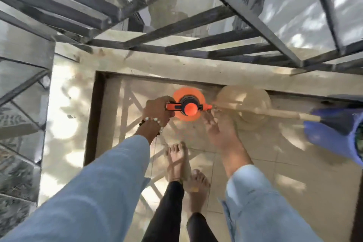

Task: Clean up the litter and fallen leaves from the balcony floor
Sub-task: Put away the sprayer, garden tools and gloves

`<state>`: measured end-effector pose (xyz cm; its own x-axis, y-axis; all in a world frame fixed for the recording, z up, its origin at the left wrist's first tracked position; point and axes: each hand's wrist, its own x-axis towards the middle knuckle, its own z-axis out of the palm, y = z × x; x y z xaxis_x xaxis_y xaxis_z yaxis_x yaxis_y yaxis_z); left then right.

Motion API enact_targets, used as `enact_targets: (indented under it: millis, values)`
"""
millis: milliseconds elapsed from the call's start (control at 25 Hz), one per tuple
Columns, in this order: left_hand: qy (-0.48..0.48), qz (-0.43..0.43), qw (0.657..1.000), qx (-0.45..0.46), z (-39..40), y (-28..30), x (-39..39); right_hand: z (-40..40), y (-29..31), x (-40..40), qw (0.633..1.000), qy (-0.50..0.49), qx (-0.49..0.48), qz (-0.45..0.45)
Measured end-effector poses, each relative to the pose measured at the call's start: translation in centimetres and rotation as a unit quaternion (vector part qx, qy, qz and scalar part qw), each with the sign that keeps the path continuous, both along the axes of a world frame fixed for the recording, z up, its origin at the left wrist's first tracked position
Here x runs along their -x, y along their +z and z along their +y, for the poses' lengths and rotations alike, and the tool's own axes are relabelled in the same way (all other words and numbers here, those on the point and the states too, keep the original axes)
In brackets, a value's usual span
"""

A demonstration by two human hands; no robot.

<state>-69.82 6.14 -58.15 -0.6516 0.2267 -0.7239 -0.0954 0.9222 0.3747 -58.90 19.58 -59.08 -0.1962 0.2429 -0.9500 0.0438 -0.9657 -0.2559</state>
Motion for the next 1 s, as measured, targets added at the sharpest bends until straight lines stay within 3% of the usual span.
enact_targets:
  millis: [320, 480, 600, 800, 1000]
  values:
    - [-0.029, 0.004, 0.999, -0.037, 0.1, -2.7, 2.8, -0.6, -2.4, 2.1, 0.999, -0.042, 0.007, -0.009]
    - [-0.102, -0.030, 0.994, 0.007, -0.4, -1.9, 3.1, -1.0, -1.4, 2.4, 1.000, -0.010, 0.002, -0.025]
    - [-0.074, -0.031, 0.996, 0.048, -0.9, -0.8, 2.2, -1.5, -0.1, 1.2, 0.999, 0.025, -0.008, -0.027]
    - [-0.010, -0.024, 0.999, 0.024, -0.2, 3.2, -3.3, -2.6, 4.8, -5.8, 0.998, 0.013, -0.030, -0.050]
    - [-0.101, -0.068, 0.992, -0.028, 3.3, 7.8, -12.4, -3.9, 7.9, -17.2, 0.988, -0.035, -0.069, -0.133]
